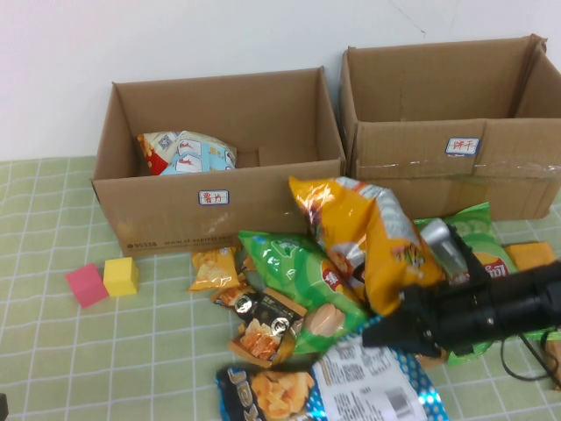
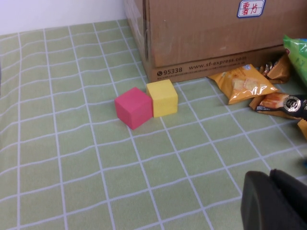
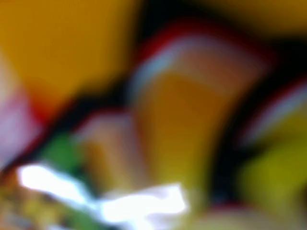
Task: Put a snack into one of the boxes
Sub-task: Pick up the potato chip, then place the potato chip in the potato chip box
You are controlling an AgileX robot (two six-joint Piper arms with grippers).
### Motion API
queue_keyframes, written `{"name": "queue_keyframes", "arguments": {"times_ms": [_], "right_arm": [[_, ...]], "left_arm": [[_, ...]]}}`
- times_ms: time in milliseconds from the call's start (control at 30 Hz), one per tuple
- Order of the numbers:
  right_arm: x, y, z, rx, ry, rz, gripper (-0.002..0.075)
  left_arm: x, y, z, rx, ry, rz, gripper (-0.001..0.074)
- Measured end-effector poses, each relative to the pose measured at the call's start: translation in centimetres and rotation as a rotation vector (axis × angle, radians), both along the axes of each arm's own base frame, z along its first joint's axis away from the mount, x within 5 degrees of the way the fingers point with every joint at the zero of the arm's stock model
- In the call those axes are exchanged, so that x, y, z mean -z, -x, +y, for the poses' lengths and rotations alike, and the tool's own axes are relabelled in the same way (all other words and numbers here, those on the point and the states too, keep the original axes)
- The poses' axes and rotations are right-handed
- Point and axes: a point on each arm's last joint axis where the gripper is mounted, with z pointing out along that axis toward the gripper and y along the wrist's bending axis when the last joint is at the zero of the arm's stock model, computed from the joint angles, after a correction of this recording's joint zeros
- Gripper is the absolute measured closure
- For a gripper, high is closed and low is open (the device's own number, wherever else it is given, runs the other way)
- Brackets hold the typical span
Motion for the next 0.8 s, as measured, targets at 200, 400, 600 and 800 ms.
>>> {"name": "queue_keyframes", "arguments": {"times_ms": [200,400,600,800], "right_arm": [[-2.3,-1.3,0.9,-0.058,-0.120,-0.048,0.0706],[-5.1,-2.2,1.4,-0.068,-0.188,-0.121,0.0707],[-9.0,-2.6,1.5,-0.068,-0.237,-0.220,0.0708],[-12.4,-1.9,1.5,-0.074,-0.321,-0.287,0.0708]], "left_arm": [[0.0,0.0,0.0,0.000,0.000,-0.002,0.0736],[0.0,0.0,0.0,0.000,0.000,-0.002,0.0736],[0.0,0.0,0.0,-0.001,0.000,-0.004,0.0736],[0.0,0.0,0.0,-0.001,0.000,-0.004,0.0736]]}}
